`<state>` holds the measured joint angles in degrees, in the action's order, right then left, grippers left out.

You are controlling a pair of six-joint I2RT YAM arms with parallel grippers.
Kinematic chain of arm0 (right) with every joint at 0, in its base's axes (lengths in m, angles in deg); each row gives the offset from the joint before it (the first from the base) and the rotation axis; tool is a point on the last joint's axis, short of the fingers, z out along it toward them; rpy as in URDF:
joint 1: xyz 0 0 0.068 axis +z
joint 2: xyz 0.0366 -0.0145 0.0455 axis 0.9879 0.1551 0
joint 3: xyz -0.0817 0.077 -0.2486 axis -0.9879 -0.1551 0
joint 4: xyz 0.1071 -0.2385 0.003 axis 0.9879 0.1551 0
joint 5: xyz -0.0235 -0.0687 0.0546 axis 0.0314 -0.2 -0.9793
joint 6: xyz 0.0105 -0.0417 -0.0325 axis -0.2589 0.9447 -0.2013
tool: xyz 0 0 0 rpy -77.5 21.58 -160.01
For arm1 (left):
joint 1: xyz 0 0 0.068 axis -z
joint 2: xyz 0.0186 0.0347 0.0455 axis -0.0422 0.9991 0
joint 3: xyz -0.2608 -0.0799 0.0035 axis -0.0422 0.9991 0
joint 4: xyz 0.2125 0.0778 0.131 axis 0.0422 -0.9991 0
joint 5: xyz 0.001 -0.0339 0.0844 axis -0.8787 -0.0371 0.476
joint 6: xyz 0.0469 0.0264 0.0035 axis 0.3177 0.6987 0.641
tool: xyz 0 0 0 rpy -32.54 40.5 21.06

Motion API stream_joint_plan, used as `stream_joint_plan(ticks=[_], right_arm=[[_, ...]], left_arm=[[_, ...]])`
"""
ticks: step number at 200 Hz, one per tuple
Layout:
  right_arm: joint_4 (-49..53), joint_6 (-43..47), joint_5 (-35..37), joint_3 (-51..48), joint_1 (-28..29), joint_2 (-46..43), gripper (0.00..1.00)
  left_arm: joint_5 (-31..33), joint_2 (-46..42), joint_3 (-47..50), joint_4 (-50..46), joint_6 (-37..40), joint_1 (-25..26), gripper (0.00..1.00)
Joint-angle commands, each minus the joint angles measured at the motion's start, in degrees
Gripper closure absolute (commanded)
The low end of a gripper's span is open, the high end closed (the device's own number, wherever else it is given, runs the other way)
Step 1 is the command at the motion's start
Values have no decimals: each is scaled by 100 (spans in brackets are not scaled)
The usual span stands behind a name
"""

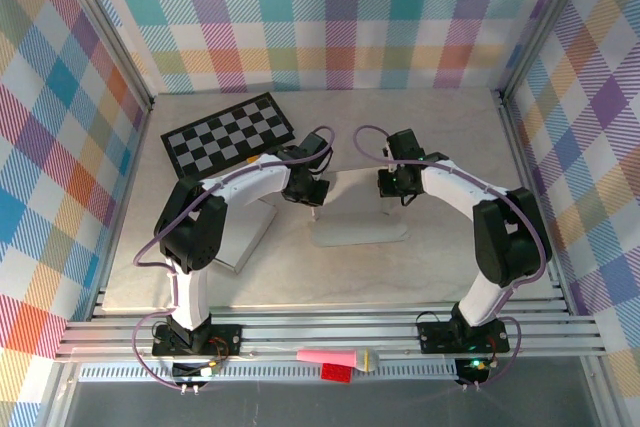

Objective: Fold the paper box

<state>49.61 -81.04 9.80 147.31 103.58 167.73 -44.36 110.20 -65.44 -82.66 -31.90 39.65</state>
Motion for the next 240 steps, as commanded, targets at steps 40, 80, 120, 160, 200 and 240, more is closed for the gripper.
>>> stream_joint_plan(ticks=[40,80,120,160,200,240], right_arm=[[33,-163,-88,-62,44,204,80],[358,-379,547,208,68,266,91],[1333,-1191,1896,702,390,608,100],[2797,-2310,3417,1584,972,1182,100],[3267,-2866,3477,2110,1186,1504,100],[2912,-2819,3144,2039,1181,1379,100]], left_arm=[[64,-83,-24,197,38,144,100],[62,-49,-141,117,38,149,100],[47,35,-283,49,-91,153,100],[47,82,-351,77,-256,153,100],[-26,108,-340,150,-362,153,100],[-23,93,-337,165,-428,153,100]])
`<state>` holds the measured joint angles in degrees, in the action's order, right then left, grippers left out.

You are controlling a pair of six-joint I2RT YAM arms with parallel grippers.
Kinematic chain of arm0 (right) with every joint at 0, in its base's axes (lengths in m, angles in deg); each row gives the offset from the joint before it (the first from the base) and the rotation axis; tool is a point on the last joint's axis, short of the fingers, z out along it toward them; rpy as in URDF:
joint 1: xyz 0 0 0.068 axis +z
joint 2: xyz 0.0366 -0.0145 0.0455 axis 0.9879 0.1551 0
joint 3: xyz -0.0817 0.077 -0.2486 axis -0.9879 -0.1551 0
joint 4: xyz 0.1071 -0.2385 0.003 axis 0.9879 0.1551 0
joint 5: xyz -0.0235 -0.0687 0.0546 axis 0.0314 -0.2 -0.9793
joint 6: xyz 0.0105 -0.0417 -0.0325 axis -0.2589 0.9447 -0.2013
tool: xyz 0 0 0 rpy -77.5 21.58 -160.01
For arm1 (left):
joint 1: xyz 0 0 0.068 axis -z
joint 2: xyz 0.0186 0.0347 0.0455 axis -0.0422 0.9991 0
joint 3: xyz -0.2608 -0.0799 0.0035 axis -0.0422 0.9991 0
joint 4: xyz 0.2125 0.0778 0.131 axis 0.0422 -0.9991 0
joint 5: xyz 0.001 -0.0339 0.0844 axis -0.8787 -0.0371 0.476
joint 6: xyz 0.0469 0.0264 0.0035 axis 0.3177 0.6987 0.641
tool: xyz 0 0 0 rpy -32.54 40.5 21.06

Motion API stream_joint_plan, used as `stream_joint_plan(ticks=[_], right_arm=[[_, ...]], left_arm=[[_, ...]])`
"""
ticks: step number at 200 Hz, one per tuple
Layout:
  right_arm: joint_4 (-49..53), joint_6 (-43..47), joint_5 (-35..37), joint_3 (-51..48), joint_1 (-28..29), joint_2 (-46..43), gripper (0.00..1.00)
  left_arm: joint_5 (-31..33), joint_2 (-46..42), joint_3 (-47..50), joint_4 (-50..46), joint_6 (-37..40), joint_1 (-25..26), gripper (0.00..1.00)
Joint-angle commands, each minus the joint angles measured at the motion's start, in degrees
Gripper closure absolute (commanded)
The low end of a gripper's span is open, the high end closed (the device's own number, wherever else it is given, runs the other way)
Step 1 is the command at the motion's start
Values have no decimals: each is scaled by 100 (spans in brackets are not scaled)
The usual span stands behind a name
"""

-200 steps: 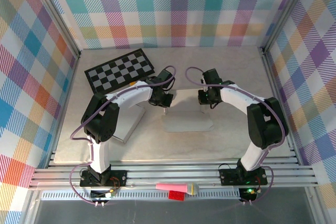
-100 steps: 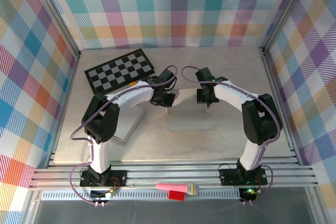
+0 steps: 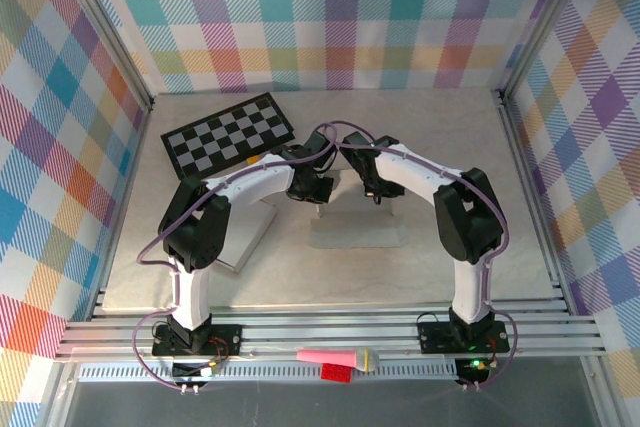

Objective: Fold the paper box

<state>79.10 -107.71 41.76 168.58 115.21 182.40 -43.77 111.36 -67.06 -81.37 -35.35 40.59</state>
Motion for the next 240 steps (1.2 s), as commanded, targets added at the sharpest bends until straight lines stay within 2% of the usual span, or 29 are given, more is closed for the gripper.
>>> stream_joint_plan(ticks=[1,22,71,89,111,125,149,179,195,210,240], right_arm=[[-102,-128,-86,-122,21,-114,100],[-1066,252,-523,-721,23,-602,100],[-1018,485,-578,-823,15,-649,100],[-1045,559,-651,-900,15,-675,100],[-1072,649,-668,-973,19,-693,100],[-1056,697,-712,-990,15,-678,100],[-1044,723,-797,-1019,16,-667,100],[-1014,732,-870,-1035,4,-633,100],[-1012,722,-895,-1057,6,-632,100],[-1002,700,-927,-1095,6,-632,100],[-944,618,-1053,-1094,6,-608,100]], left_arm=[[-83,-23,-175,38,-91,59,100],[-71,-21,-146,67,-166,59,100],[-70,-23,76,331,-464,-25,100],[-25,-79,186,480,-526,-29,90],[3,-158,286,640,-536,-47,87],[59,-235,358,737,-532,-47,80],[176,-364,508,915,-514,-56,79],[341,-377,558,1047,-451,-64,83],[384,-294,536,1043,-406,-65,94],[511,-250,527,1029,-420,-64,100],[1296,-320,679,1002,-732,86,100]])
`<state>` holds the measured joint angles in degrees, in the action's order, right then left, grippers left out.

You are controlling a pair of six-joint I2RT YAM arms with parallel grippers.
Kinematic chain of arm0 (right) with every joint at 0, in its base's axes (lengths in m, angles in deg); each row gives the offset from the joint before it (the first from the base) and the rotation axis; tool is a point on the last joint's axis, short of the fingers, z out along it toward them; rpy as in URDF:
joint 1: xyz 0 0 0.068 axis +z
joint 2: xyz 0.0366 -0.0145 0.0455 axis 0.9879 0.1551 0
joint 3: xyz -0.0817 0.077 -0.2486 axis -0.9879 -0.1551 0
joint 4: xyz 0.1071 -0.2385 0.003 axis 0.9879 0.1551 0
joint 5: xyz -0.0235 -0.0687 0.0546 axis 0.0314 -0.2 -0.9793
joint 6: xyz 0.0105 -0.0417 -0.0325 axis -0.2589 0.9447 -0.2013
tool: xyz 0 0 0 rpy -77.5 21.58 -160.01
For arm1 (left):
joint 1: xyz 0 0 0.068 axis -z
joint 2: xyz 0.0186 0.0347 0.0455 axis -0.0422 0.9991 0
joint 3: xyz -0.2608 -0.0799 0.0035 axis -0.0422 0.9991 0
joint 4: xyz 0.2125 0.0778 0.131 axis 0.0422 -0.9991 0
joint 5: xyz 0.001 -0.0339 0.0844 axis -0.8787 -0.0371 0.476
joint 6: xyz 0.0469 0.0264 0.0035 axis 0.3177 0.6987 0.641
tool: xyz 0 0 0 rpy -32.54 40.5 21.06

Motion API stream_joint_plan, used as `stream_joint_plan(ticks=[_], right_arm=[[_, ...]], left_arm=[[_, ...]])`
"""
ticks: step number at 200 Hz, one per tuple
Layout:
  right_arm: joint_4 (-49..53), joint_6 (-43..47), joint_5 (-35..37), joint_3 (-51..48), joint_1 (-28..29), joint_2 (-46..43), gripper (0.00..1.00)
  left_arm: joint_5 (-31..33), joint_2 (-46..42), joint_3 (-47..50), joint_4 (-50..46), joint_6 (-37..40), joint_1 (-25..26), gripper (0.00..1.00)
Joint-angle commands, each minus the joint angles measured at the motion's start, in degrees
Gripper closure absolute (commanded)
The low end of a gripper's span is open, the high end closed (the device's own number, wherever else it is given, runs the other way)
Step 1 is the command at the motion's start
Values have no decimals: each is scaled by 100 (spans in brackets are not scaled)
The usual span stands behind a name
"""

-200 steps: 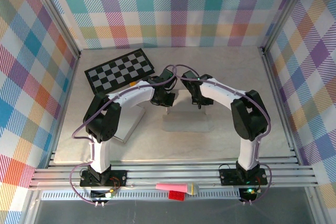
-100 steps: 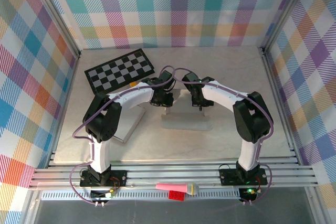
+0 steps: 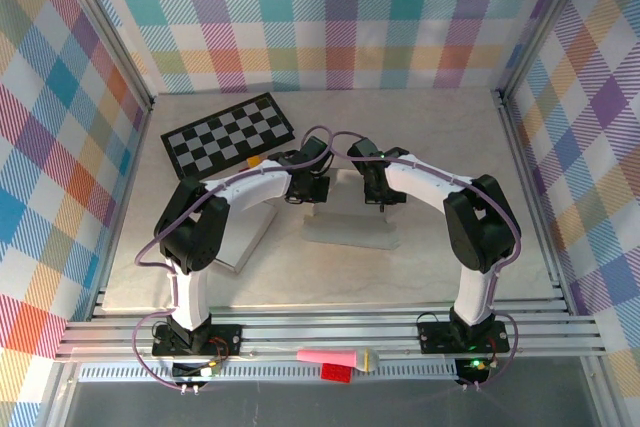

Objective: Fold the paper box

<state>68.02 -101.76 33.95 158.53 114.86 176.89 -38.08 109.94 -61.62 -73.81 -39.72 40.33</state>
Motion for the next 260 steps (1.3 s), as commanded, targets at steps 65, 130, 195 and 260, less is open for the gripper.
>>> stream_joint_plan(ticks=[65,130,195,260], right_arm=[[337,-155,-799,-9,15,155,100],[360,-100,-764,-22,7,211,100],[291,-28,-836,-102,-22,174,100],[316,-57,-843,-65,-21,200,100]], left_arm=[[2542,-14,282,-175,-1698,577,100],[1966,-245,628,847,-1449,515,79],[791,-434,827,1604,-569,-17,72],[669,-137,678,1438,-494,-91,79]])
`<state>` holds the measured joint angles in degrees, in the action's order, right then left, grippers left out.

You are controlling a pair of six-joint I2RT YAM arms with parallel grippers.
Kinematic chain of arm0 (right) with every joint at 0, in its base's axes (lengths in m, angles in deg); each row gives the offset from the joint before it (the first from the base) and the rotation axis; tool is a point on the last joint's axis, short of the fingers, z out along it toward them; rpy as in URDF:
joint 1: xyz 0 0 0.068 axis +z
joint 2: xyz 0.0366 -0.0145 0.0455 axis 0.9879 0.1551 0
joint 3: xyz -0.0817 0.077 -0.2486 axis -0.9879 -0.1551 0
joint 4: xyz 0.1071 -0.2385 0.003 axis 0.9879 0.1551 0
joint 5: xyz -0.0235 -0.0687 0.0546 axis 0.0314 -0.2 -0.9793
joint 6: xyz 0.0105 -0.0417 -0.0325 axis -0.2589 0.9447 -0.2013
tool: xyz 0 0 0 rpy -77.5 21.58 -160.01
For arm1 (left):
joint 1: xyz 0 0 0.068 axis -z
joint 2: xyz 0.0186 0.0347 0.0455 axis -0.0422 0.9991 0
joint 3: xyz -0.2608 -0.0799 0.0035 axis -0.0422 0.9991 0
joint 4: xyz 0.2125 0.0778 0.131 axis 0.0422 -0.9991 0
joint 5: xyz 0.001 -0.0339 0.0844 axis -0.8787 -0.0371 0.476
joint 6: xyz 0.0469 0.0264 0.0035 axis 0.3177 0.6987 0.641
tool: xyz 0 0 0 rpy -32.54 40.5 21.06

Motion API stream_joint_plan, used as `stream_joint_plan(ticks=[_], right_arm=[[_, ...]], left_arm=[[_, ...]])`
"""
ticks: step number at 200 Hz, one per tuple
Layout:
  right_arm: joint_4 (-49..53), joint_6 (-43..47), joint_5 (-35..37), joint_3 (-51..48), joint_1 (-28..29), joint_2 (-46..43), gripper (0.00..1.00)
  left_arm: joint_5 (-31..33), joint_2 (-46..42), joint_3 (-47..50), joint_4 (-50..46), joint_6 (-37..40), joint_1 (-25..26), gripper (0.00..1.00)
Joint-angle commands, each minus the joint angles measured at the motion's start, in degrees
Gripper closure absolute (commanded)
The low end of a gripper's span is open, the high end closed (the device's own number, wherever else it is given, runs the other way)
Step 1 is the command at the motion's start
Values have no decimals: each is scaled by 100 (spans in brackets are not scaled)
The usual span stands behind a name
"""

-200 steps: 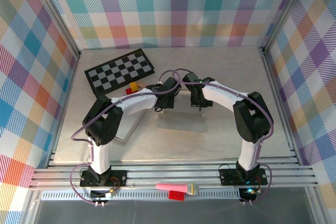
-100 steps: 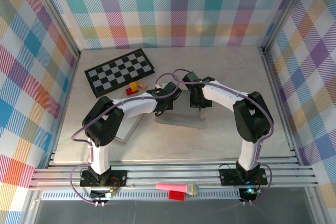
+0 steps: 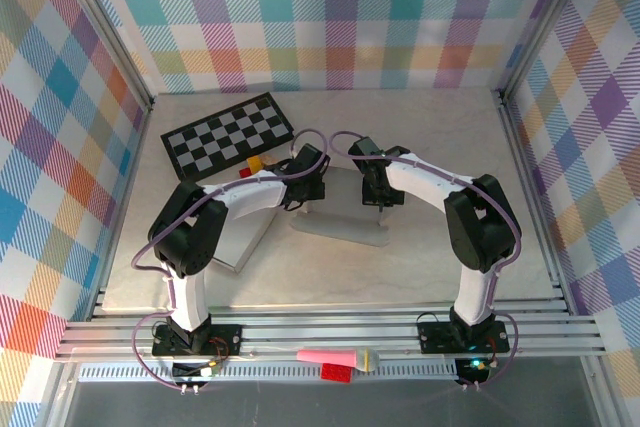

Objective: Fold the paper box

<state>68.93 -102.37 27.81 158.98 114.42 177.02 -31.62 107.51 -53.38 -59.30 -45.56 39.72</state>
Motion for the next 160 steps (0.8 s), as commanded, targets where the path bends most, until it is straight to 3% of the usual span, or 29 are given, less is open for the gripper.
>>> stream_joint_plan(ticks=[1,25,40,83,110,140,160], right_arm=[[224,4,-229,-106,23,187,100],[240,-6,-220,-110,23,187,100],[240,-17,-228,-103,23,204,100],[338,-161,-185,-84,23,240,100],[397,-198,-163,-40,14,284,100],[409,-172,-120,-52,-34,310,100],[448,-146,-17,-32,-64,327,100]], left_arm=[[33,102,-146,-14,88,-30,79],[331,124,-164,-263,95,-17,86],[622,166,-228,-417,97,28,100],[1779,273,-430,-938,-158,423,100],[1634,189,-290,-765,-352,471,100],[1337,-151,-200,-515,-254,452,59],[964,-409,-149,-354,-173,432,47]])
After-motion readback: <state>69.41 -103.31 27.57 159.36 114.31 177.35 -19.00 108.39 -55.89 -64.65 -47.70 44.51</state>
